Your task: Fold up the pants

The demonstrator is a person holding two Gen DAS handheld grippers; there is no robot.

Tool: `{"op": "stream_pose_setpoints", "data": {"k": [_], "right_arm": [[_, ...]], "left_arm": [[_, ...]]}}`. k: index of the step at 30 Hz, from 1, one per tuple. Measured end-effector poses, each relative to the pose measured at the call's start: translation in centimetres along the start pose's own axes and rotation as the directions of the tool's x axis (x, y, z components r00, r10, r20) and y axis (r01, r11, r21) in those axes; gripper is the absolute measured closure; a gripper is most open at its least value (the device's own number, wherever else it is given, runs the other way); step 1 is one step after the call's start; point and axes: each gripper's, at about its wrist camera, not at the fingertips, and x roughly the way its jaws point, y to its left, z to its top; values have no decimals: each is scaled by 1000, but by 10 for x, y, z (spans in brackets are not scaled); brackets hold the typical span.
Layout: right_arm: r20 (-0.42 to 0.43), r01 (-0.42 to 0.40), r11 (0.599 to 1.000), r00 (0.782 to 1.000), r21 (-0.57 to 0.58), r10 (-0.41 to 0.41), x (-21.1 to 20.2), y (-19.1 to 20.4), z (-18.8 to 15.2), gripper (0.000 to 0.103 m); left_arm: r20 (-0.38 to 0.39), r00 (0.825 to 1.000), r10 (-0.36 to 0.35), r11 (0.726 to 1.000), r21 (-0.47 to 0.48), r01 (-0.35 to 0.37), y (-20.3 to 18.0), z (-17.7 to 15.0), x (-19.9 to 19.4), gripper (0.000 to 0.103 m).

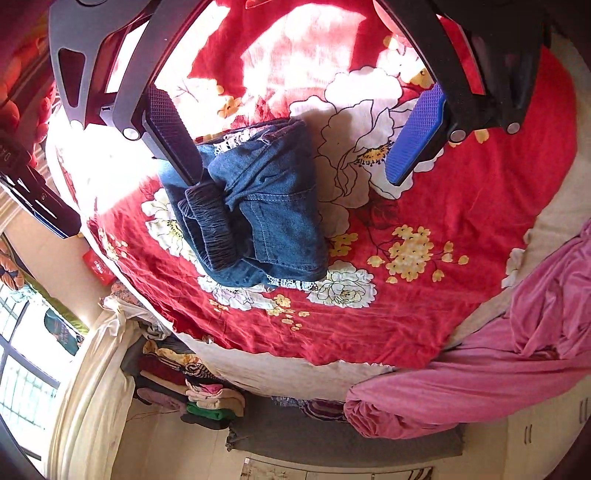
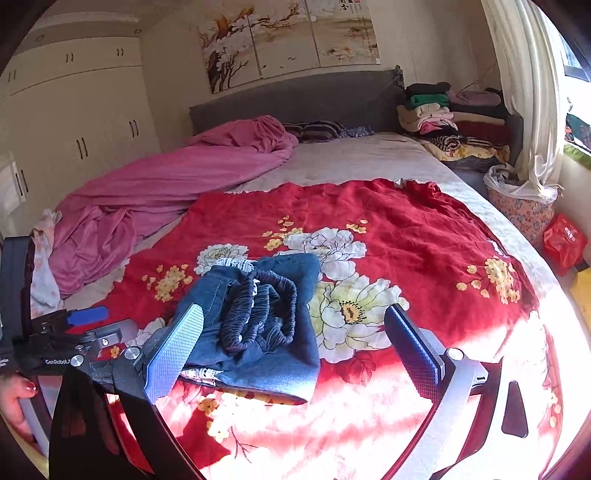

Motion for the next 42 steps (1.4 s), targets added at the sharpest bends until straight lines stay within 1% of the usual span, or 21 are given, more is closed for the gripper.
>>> {"op": "stream_pose_setpoints", "data": {"k": [7,11,16,20,23,31,36,38,42], "right_arm": [[17,-1,1000,1000,11,1,-18,1,-12,5],[22,1,1000,1000,-1,-1,-28,6,-22,5],[11,-3,1000,1000,-17,4,-36,13,-38,5],[0,6,999,1000,-44,-6,-39,19,-52,5],[-10,5,999,1000,-42,-6,-40,20,-63,5],[-7,61,998,998,20,-61,-40,17,-98,5],[-28,80,996,996,28,-79,-36,15,-115,5],[-40,88,996,995,25,-87,-34,14,-120,5],[-50,104,995,993,-7,-104,-32,16,-128,5]], "left_arm": [[17,1000,9,1000,16,-9,-3,-18,-16,10],[16,1000,8,1000,15,-8,-2,-31,-22,10],[34,999,7,1000,4,-7,1,-44,-30,10],[37,999,9,1000,4,-9,2,-55,-35,10],[39,999,14,1000,4,-15,4,-64,-37,10],[35,999,14,1000,-12,-14,11,-89,-37,10],[46,999,24,1000,12,-25,9,-105,-33,10],[41,999,13,1000,10,-13,9,-110,-31,10],[24,1000,12,1000,14,-13,9,-116,-25,10]]}}
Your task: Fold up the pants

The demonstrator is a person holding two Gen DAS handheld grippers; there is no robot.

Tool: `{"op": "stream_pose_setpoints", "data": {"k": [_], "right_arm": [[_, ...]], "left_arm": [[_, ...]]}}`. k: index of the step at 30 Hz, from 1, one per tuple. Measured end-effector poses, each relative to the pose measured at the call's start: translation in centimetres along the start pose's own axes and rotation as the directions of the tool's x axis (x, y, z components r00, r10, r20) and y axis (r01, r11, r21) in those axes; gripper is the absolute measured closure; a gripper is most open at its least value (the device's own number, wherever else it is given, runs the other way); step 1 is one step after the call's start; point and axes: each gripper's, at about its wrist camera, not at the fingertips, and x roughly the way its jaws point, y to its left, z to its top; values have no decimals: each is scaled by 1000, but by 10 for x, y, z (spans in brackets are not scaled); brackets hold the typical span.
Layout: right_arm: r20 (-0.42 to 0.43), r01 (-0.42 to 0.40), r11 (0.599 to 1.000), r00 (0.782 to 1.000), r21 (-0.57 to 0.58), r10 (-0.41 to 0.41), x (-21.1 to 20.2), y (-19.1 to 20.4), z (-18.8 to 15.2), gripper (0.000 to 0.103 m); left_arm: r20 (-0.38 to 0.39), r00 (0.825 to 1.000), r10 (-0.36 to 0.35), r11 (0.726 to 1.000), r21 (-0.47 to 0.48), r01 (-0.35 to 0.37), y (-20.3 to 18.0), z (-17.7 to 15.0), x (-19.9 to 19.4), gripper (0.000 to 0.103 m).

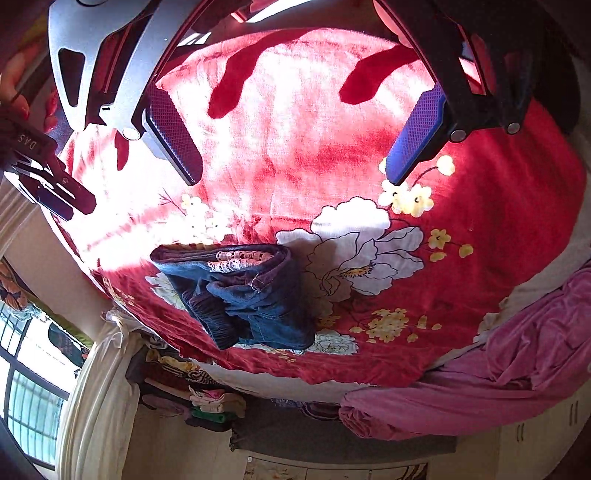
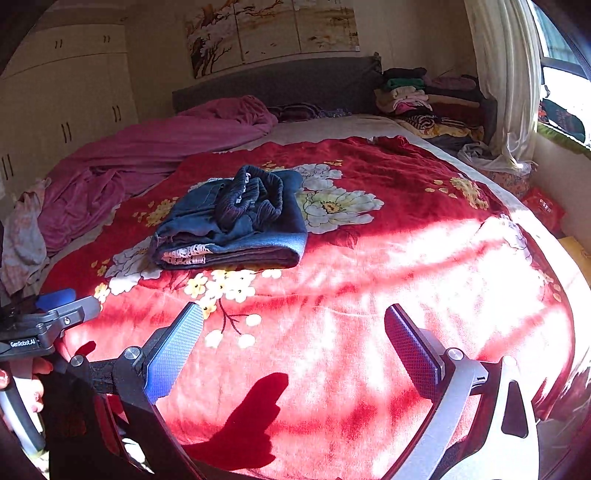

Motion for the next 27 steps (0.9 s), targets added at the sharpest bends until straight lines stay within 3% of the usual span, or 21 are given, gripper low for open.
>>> {"op": "stream_pose_setpoints", "data": {"k": [4,27], "right_arm": [[-29,-35,999,999,28,35,4,-2,0,5],[-32,-29,999,999,24,29,1,1,0,5]], "left_arm": [[-9,1000,-5,1000,-9,5,1,-2,3,10],[-15,1000,10,1000,-12,-10,4,-3,0,10]]}}
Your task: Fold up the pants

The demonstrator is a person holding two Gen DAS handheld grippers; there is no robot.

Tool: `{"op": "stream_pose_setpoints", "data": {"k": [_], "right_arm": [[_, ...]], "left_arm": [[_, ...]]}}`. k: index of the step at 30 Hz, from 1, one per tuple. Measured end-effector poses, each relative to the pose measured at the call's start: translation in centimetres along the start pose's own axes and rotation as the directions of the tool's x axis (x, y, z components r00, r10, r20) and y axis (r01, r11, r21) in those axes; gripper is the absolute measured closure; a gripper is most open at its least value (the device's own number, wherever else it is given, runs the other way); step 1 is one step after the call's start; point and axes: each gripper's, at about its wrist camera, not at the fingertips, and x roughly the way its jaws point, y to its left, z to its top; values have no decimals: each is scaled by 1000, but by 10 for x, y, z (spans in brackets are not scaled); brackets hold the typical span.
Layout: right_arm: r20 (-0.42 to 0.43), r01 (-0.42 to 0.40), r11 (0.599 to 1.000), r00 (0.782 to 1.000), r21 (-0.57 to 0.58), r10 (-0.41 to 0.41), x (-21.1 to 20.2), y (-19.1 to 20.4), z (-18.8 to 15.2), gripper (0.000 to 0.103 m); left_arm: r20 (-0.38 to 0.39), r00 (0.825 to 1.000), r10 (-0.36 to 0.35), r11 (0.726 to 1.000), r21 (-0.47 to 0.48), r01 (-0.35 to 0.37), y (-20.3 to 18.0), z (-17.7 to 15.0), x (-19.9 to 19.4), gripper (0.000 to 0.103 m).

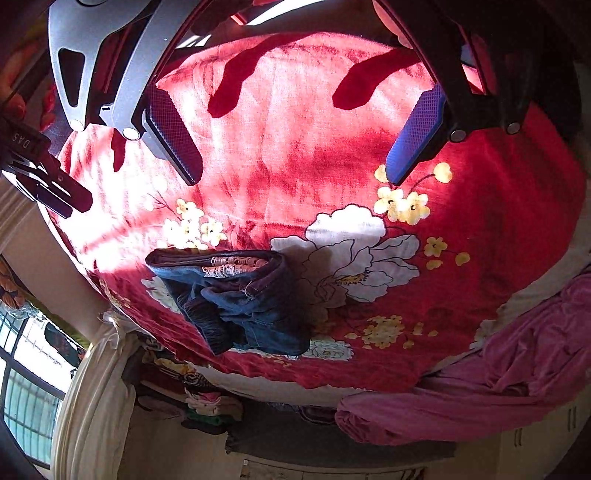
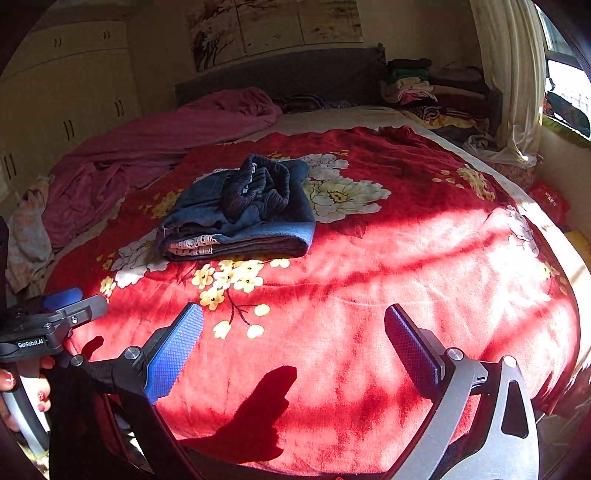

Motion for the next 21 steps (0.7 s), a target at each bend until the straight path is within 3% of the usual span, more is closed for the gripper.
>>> {"op": "stream_pose_setpoints", "data": {"k": [21], "right_arm": [[5,7,1000,1000,-2,-7,-8,-1,6,5]], "left_arm": [[0,1000,8,1000,-1,-8,1,1,-6,10]]}}
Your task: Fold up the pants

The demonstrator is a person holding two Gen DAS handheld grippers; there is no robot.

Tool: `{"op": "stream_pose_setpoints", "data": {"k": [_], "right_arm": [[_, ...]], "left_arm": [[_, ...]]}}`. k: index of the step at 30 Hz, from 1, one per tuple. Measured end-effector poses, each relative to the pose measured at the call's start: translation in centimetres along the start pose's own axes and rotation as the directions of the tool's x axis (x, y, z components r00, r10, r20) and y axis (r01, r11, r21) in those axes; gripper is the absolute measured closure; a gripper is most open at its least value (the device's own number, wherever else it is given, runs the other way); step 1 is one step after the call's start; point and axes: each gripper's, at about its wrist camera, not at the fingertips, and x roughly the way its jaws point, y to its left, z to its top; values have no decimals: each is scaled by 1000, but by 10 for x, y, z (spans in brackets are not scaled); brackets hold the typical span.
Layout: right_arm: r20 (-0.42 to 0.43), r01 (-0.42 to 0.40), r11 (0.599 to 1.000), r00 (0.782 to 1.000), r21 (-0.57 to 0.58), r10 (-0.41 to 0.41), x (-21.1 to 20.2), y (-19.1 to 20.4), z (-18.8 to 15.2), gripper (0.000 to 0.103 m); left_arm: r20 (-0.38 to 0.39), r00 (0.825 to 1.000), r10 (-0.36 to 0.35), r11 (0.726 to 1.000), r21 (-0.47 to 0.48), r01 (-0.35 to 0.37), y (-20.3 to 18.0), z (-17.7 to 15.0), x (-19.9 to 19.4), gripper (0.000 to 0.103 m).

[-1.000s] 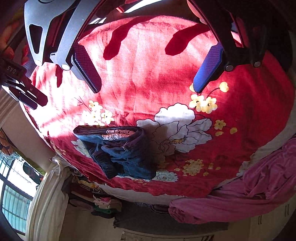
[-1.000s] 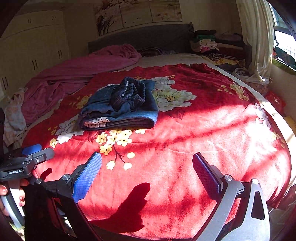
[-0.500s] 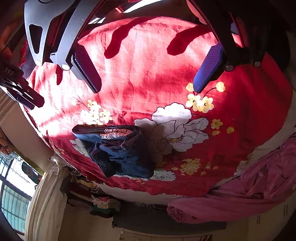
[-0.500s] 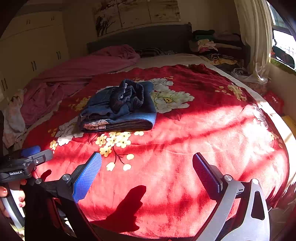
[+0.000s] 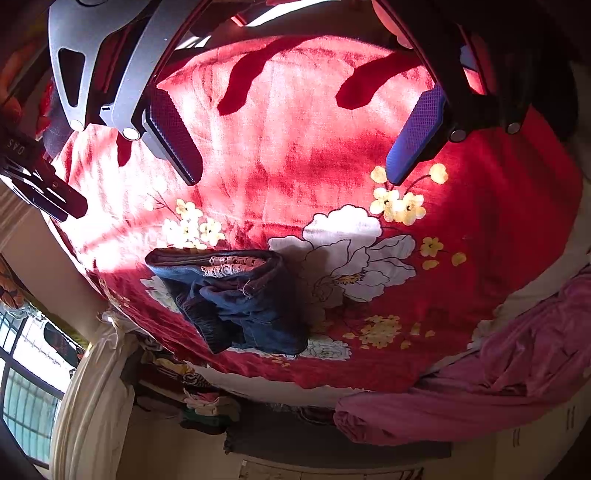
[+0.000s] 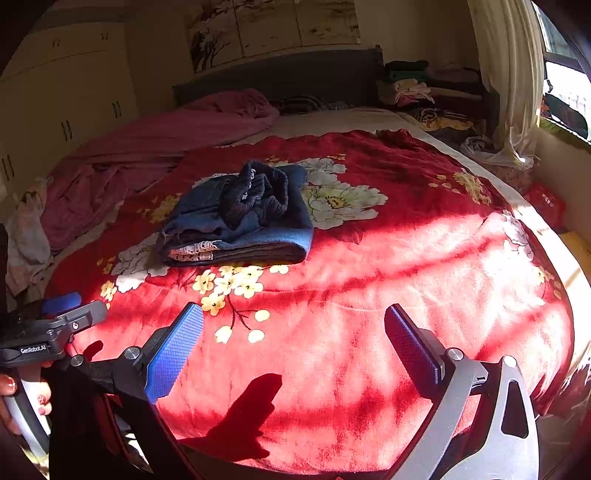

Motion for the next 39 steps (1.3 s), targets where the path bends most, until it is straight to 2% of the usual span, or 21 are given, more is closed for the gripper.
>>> {"op": "stream_pose_setpoints", "data": {"k": [35,39], "right_arm": [[-4,5,1000,1000,0,-5,0,1,0,5],[-7,7,1000,1000,3,-7,0,1,0,5]], "left_arm": [[-13,1000,16,1000,-12,-16,4,-2,0,10],[-23,1000,-9,1000,-22,8,5,-2,1,10]]}}
